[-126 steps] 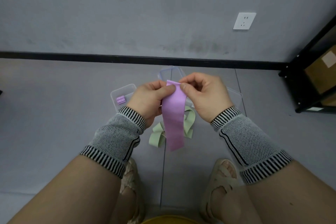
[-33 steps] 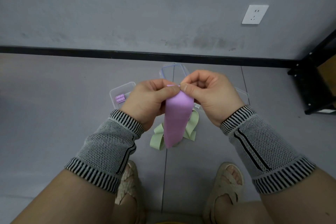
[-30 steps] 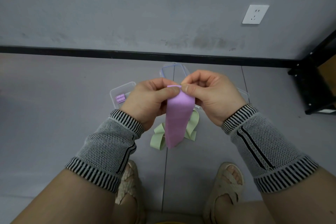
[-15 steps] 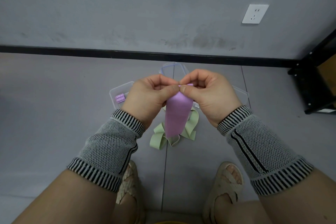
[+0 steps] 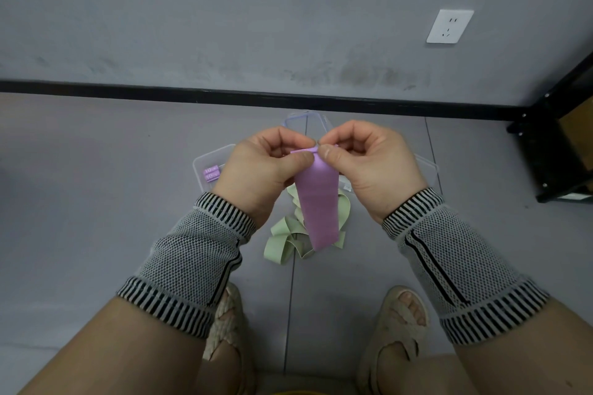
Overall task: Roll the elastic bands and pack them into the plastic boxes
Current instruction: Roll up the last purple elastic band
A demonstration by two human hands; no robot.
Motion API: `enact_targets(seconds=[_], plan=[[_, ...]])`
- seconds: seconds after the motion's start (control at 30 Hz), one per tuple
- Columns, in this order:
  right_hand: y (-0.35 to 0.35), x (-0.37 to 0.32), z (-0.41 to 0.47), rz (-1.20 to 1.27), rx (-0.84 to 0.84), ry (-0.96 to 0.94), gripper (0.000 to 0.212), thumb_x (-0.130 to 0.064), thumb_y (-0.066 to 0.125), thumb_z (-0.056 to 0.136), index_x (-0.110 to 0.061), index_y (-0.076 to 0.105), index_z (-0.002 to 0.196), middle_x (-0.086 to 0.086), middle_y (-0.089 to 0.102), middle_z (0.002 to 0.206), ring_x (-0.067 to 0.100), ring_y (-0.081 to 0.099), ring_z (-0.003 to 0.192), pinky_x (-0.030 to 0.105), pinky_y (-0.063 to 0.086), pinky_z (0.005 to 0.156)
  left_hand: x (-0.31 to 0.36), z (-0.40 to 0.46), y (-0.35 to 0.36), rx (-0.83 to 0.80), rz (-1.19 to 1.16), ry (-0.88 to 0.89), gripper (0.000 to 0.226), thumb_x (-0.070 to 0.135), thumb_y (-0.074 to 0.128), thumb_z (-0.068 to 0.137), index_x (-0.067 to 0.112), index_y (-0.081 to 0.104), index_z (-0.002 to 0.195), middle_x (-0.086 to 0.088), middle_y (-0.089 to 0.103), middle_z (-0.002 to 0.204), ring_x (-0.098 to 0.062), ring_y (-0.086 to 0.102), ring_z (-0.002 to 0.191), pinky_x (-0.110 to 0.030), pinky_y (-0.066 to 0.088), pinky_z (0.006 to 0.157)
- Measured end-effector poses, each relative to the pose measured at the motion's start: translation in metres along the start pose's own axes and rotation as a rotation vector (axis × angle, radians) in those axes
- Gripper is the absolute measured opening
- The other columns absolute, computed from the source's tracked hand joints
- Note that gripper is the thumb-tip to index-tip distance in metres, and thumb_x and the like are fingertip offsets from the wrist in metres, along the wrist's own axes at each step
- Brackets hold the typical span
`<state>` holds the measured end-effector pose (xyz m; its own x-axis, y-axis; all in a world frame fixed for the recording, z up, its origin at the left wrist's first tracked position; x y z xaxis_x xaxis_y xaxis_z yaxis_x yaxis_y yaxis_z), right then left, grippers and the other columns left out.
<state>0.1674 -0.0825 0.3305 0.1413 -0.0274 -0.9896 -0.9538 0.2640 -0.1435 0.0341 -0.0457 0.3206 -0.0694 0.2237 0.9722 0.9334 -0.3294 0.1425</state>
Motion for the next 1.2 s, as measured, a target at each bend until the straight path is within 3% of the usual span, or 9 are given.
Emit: enact_targets(seconds=[0.23,0.37,0.43,0.63,0.77,0.87,1.07,1.2], plan=[[0.003,-0.001,0.0,0.031,0.007,-0.012,0.025,0.001,0.071,0.077,-0.022,0.064,0.07,-0.003,0.066,0.072,0.009,0.062,0.071,0.025,0.054,0.073,0.001,0.002,-0.003,0.018,-0.01,0.025,0.02,-0.009,0.063,0.079,0.01,0.062,0.073,-0.007,0.069,0.072,-0.019,0.063,0.07,-0.025,0.052,0.065],[0.003,0.004,0.0,0.111,-0.038,0.062,0.015,-0.005,0.071,0.08,-0.02,0.067,0.082,0.007,0.069,0.079,0.02,0.067,0.077,0.038,0.057,0.079,0.003,0.002,-0.007,0.046,0.04,0.078,0.025,-0.009,0.065,0.078,0.014,0.063,0.07,-0.008,0.07,0.079,-0.023,0.063,0.078,-0.031,0.052,0.076],[0.002,0.004,-0.001,0.103,-0.046,0.074,0.013,-0.005,0.07,0.082,-0.017,0.067,0.078,0.011,0.07,0.077,0.021,0.067,0.072,0.042,0.058,0.076,0.005,0.001,-0.007,0.057,0.055,0.098,0.024,-0.01,0.064,0.078,0.014,0.063,0.071,-0.006,0.07,0.078,-0.021,0.064,0.079,-0.032,0.053,0.078],[-0.008,0.005,0.004,0.121,0.086,0.056,0.016,-0.007,0.072,0.081,-0.019,0.068,0.072,0.001,0.07,0.07,0.015,0.065,0.068,0.032,0.054,0.066,0.004,-0.001,-0.005,0.066,0.104,0.077,0.026,-0.004,0.068,0.078,0.016,0.059,0.093,-0.001,0.069,0.082,-0.013,0.065,0.075,-0.031,0.053,0.076],[-0.016,0.009,0.005,0.144,0.168,0.069,0.013,-0.007,0.071,0.081,-0.017,0.068,0.074,0.0,0.068,0.071,0.014,0.064,0.07,0.035,0.056,0.07,0.002,-0.001,-0.005,0.101,0.213,0.068,0.028,0.009,0.071,0.069,0.02,0.055,0.089,0.001,0.068,0.077,-0.018,0.059,0.068,-0.04,0.051,0.075],[-0.017,0.009,0.005,0.16,0.203,0.073,0.011,-0.007,0.07,0.082,-0.016,0.068,0.075,0.001,0.068,0.073,0.015,0.063,0.072,0.039,0.055,0.073,0.001,0.0,-0.004,0.124,0.275,0.065,0.024,0.002,0.07,0.077,0.018,0.054,0.084,0.002,0.066,0.072,-0.018,0.058,0.068,-0.043,0.052,0.08],[-0.018,0.006,0.004,0.157,0.211,0.056,0.014,-0.004,0.068,0.082,-0.015,0.066,0.074,0.003,0.067,0.074,0.017,0.062,0.075,0.048,0.055,0.079,-0.001,-0.001,0.002,0.102,0.301,0.082,0.023,0.003,0.072,0.077,0.017,0.055,0.082,0.003,0.066,0.07,-0.007,0.059,0.061,-0.017,0.048,0.064],[-0.018,0.005,0.004,0.168,0.221,0.058,0.015,-0.005,0.069,0.082,-0.016,0.066,0.073,0.0,0.067,0.073,0.015,0.062,0.073,0.048,0.056,0.079,0.0,-0.002,0.004,0.112,0.31,0.096,0.022,0.003,0.072,0.077,0.017,0.055,0.079,0.001,0.065,0.068,-0.004,0.058,0.058,-0.015,0.049,0.062]])
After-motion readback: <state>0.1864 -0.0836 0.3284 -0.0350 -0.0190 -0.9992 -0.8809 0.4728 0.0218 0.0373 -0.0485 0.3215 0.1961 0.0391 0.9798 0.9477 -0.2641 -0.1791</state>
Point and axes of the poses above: each hand's wrist, its own z-axis towards the middle knuckle, its own y-axis out of the palm, x = y × z, the point moved 6 cm from there along z, towards the middle knuckle
